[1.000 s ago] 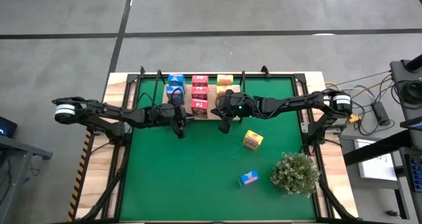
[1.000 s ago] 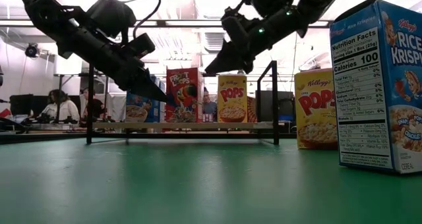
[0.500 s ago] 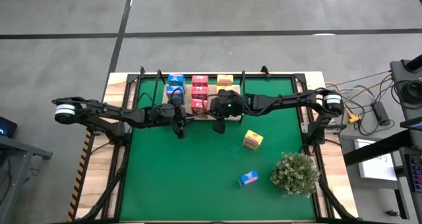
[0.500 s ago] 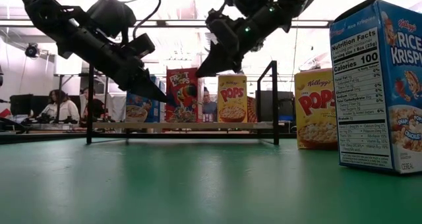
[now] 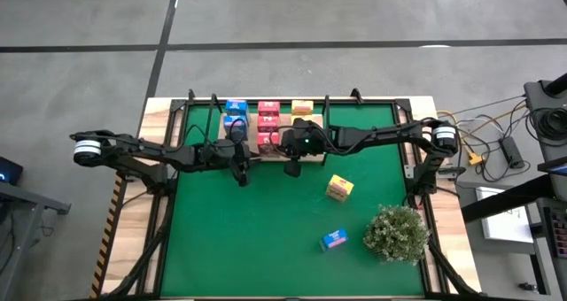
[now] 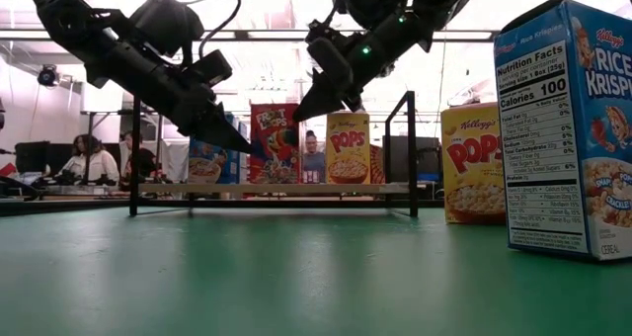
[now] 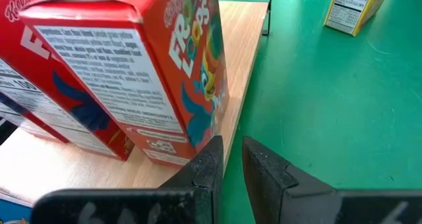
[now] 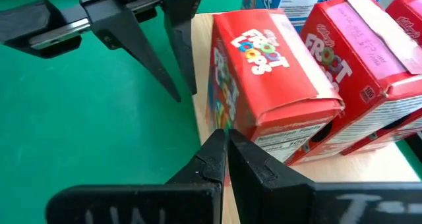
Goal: Stack cereal on shelf
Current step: Put the red cereal box on the shelf aligned with the other red cereal box
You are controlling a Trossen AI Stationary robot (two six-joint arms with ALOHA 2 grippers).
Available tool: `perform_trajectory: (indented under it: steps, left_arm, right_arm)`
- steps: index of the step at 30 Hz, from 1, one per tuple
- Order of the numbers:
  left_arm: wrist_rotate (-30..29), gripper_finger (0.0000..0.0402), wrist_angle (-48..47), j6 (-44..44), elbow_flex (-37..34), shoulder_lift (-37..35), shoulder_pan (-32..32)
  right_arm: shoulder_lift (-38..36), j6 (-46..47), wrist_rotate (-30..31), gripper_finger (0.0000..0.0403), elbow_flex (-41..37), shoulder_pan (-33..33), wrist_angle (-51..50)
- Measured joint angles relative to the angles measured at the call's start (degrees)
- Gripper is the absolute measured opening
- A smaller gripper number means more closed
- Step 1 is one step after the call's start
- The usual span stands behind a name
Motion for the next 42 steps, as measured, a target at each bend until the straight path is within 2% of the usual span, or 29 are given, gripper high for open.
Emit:
perform_trajectory:
  steps: [39,42]
  left_arm:
    - [-0.27,0.004,-0.08,-0.28,0.0,0.0,0.0]
    - [-1.86,0.004,-0.08,-0.29,0.0,0.0,0.0]
  right_arm:
    - [-0.01,1.12,-0.11,0.0009,-0.09,0.07,-0.55]
    - [-0.01,1.11,-0.13,0.0009,-0.09,0.07,-0.55]
